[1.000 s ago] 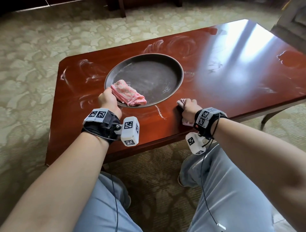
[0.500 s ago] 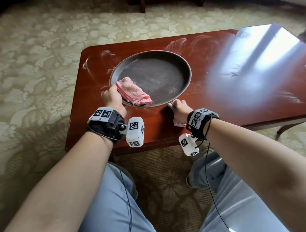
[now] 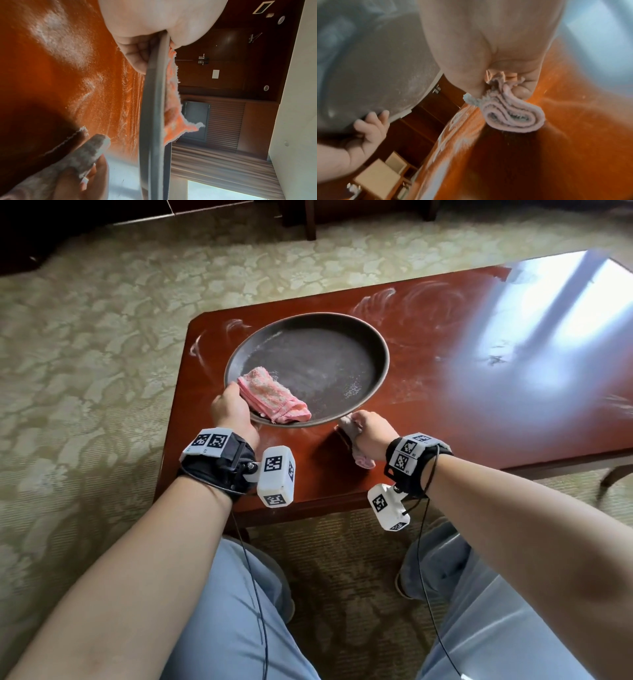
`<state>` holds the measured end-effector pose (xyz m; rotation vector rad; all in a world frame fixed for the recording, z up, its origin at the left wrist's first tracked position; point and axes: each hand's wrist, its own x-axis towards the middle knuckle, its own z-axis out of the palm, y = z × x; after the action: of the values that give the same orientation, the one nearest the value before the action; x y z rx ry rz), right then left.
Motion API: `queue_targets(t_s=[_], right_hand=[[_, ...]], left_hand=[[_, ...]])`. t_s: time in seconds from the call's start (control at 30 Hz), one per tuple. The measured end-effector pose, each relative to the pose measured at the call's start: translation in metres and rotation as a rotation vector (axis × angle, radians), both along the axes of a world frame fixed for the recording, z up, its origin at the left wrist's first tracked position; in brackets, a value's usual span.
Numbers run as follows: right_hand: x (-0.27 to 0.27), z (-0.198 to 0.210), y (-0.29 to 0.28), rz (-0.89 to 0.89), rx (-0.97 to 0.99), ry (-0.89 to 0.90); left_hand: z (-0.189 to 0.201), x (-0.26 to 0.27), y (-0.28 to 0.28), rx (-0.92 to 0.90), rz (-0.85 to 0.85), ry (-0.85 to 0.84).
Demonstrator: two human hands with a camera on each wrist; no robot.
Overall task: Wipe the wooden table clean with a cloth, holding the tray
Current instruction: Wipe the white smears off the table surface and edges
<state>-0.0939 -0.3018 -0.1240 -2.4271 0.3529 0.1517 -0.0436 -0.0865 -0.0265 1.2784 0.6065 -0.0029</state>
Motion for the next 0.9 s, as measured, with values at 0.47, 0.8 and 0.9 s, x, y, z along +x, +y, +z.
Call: queue_targets(t_s=[0.47,0.8,0.9], right_hand=[[-0.024,0.019,-0.184,-0.555,0.184,-0.045],[0.001,-0.01,-0.231,-0.609,-0.118,0.133],[0.008,-0.018,-0.228,-0.539,-0.176,0.186]], left_hand=[[0.001,0.01,-0.116,-0.059,-0.102,0.05],[-0.013,0.033,-0.145,-0.049,-0.114,0.059],[-0.017,0.038,-0.142,-0.039,-0.107,0.051]])
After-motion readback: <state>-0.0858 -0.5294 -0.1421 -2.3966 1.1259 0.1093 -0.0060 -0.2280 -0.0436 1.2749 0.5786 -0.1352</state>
